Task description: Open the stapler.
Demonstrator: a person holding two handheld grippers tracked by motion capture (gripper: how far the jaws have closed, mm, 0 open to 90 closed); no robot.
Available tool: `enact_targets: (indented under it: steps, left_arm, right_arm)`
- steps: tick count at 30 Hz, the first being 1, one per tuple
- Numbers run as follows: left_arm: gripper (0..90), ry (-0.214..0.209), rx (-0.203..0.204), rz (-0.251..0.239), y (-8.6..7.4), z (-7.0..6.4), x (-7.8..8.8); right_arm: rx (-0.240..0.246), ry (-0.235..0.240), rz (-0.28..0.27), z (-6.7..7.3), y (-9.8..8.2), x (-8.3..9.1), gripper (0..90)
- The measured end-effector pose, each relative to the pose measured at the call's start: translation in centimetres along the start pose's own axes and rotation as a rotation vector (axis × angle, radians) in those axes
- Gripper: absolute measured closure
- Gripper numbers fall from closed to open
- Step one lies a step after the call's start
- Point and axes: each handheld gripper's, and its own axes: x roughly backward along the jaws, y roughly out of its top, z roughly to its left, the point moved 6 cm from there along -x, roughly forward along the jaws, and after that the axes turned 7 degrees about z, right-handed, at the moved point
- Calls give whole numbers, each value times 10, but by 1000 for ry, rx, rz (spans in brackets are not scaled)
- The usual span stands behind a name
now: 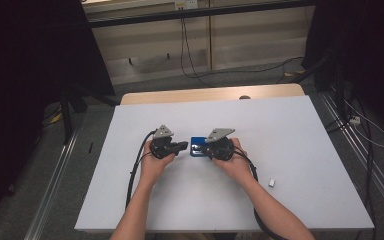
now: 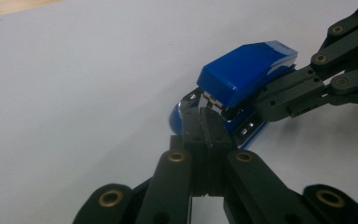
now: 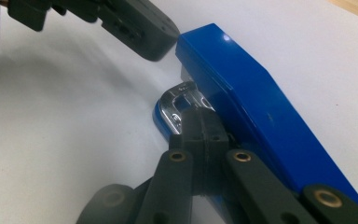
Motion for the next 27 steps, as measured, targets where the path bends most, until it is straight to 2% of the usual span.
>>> enact_targets:
  steps: [7,13,19,21,27]
  left_arm:
    - [900,0,-17,28,1,-3,-8]
    - [900,5,-18,30,1,-3,-9]
    - [900,-3,-4,13,4,-3,-8]
    - [900,-3,-15,14,5,-3,-7]
    - [900,-19,-5,-8,9,-4,-4]
  right_arm:
    - [-2,4,-4,0,0,0,900]
    - [-6,3,-5,0,-1,0,900]
    - [-6,5,-5,-1,-1,0,900]
    - [-13,7,-10,-1,-1,0,900]
    - [-13,4,-10,-1,-1,0,900]
